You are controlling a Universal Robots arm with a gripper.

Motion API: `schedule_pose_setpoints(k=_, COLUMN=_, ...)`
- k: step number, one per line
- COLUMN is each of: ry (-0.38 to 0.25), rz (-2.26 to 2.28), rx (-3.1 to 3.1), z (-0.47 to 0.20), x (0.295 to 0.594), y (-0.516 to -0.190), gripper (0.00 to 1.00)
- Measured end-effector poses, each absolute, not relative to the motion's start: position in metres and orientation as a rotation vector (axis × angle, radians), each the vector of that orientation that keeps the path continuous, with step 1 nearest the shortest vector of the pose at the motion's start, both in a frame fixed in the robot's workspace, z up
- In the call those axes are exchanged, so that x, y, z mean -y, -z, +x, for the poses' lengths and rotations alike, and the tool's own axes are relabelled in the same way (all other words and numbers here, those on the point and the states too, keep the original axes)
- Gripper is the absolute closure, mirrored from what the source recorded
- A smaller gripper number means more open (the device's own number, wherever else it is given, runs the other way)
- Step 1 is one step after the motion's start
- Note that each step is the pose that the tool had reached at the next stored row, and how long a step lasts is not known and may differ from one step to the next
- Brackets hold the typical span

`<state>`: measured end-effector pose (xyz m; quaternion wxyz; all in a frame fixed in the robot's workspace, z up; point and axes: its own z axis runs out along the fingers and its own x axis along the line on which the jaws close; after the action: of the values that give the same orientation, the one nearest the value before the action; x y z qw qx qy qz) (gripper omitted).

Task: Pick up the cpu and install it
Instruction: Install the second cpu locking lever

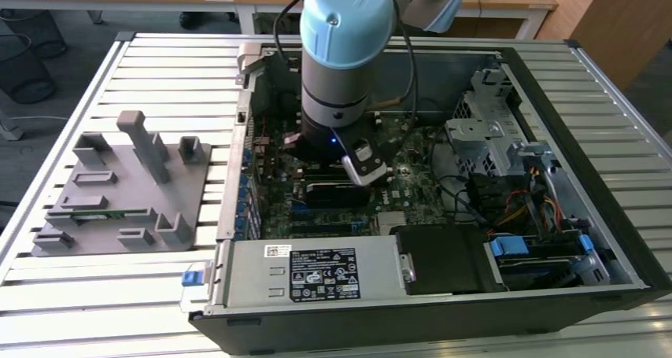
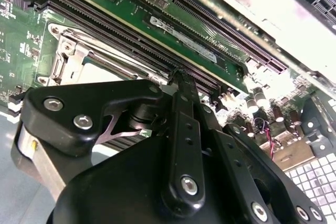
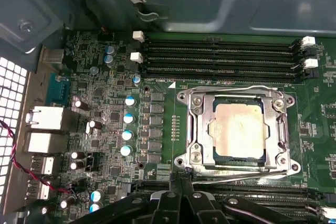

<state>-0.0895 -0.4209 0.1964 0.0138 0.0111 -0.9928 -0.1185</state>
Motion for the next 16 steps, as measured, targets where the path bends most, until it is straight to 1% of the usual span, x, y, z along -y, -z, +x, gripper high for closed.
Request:
schedule_pose_setpoints(k=5, ry=0.404, rz=0.035, rx=3.088, z=-0.0895, x=0.4209, y=-0.1929, gripper=0.89)
schedule_pose_setpoints(k=16, ry=0.427, rz=0.035, rx=3.085, z=-0.0895, x=0.4208, y=-0.1923, gripper=0.89)
